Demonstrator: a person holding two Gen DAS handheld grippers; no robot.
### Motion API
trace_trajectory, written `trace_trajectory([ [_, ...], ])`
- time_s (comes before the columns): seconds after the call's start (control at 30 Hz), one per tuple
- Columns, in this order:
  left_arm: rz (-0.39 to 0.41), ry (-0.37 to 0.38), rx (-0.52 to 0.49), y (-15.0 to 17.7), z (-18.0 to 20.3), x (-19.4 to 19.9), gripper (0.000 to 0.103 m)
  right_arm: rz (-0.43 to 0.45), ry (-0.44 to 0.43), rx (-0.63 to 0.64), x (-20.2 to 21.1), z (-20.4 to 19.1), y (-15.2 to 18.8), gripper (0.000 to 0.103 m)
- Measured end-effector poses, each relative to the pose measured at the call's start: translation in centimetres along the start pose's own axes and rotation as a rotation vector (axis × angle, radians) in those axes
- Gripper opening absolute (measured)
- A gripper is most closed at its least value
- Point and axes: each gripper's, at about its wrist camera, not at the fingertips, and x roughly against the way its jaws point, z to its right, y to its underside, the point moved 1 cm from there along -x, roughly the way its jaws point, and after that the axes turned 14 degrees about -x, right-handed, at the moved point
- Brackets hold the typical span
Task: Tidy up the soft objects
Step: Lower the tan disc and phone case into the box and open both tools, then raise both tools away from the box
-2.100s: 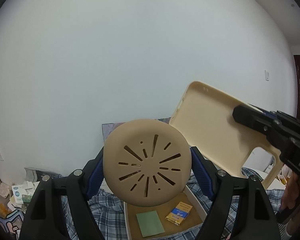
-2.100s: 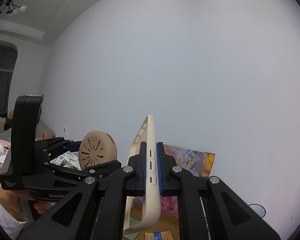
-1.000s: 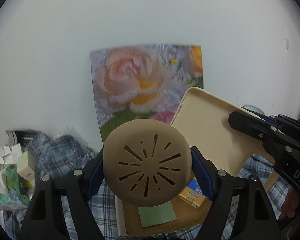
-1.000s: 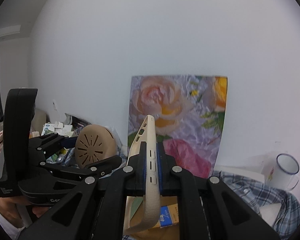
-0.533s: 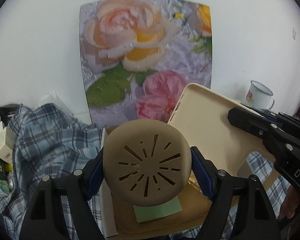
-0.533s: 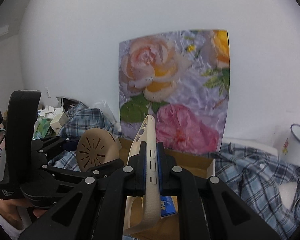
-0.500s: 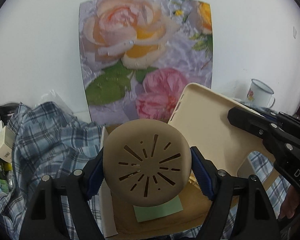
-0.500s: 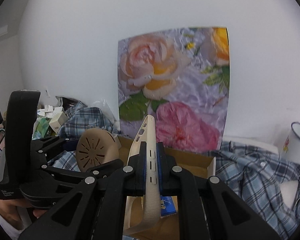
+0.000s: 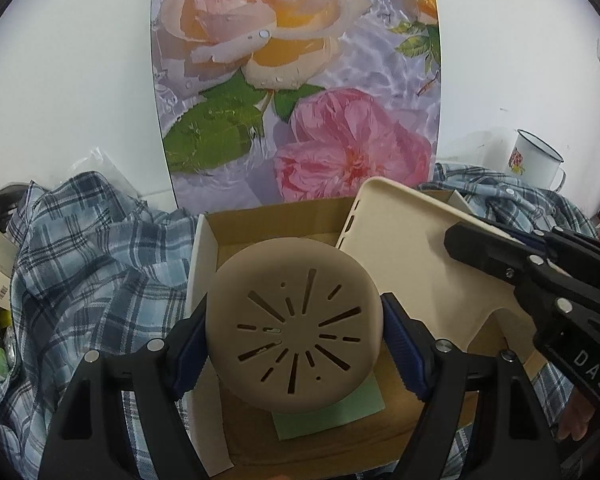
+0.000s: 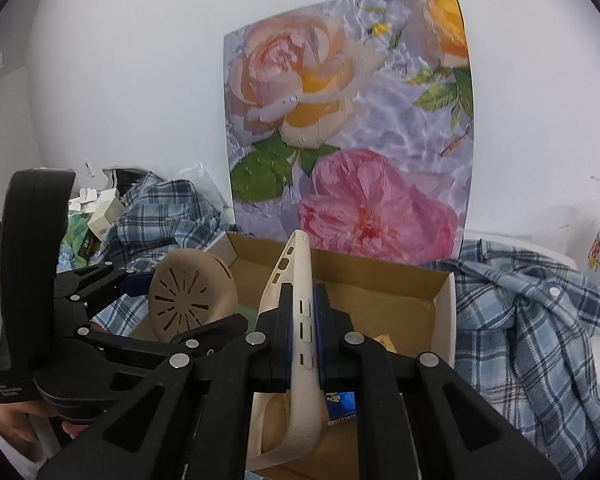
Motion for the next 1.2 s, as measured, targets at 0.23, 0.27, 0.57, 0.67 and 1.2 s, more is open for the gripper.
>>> trace_trajectory([
  [0.23,0.000,-0.012,0.011,0.0,-0.2,-0.1,0.085,-0.020,0.048,-0.022,-0.6,0.5,0.3,0.035],
  [0.27,0.003,-0.023,0.010,0.0,-0.3,0.0,0.091,-0.014,0.053,-0.026,-0.5,0.6,0.2,0.049],
  [0.57,0.062,-0.066,0.015,-0.6,-0.7,1.3,0.103,0.058,0.062,-0.042,1.1,0.7,-0.6,0.102],
  [0.67,0.082,-0.078,0.016,-0.7,-0.8,2.0,0.103,0.075,0.066,-0.036,1.6,0.6,-0.9,0.102],
  [1.2,0.212,-0.105,0.038,-2.5,-1.6,8.1,0.103,0.200,0.077,0.052,6.8,-2.2,-3.1,0.103],
])
